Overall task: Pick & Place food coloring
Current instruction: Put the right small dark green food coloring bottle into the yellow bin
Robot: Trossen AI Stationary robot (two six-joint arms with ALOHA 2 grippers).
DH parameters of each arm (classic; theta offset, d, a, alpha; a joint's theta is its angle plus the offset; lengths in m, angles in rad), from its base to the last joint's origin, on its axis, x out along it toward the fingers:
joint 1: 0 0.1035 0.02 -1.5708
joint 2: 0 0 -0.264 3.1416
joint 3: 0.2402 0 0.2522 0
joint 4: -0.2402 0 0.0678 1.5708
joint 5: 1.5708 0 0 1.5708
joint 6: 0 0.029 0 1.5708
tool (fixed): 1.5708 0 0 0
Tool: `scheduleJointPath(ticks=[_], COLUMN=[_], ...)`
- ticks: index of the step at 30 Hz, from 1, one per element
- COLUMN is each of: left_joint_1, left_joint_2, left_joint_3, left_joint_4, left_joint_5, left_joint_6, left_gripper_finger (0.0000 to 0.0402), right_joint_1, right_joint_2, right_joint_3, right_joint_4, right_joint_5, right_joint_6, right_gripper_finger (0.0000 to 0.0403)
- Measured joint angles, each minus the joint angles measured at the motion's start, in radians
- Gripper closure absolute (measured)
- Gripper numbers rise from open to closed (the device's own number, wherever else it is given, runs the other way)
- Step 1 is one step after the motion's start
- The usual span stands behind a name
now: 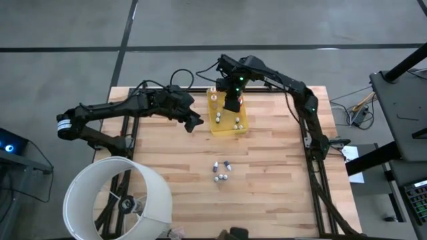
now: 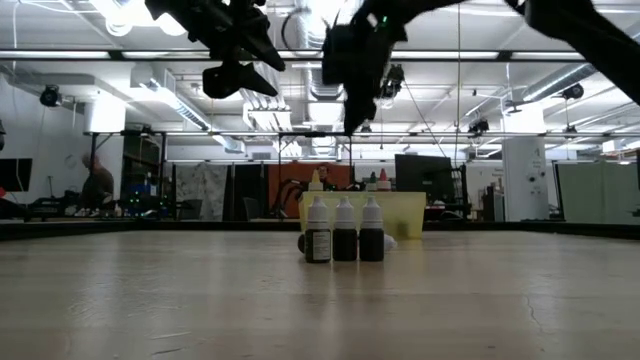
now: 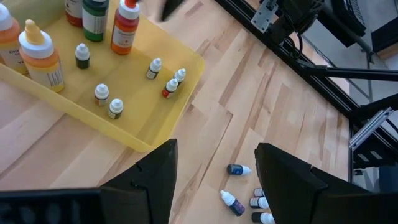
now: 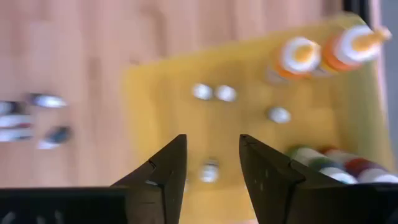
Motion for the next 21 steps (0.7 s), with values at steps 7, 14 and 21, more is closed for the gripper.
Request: scheduleJointPath(ticks=[7, 14, 21], left_joint_1=[0.000, -0.002, -0.041], left_joint_2=[0.000, 0.000, 0.000], left_joint_3=[0.000, 0.000, 0.029], left_joint_4=[0.000, 0.000, 0.025], left_joint_5=[0.003, 0.013, 0.060], left_joint_6=[0.000, 0.002, 0.081], left_gripper_finger=[0.0214, 0.0214, 0.0214], right_joint_1=[0.085, 0.196, 0.302], right_joint_2=[-0.143, -0.313, -0.474], right_joint_3=[-0.010, -0.072, -0.188], right_joint_4=[-0.036, -0.039, -0.038], right_joint_5=[-0.027, -0.029, -0.029], right_joint_6=[0.007, 0.057, 0.171], right_gripper_finger=[0.0276, 0.0284, 0.0287])
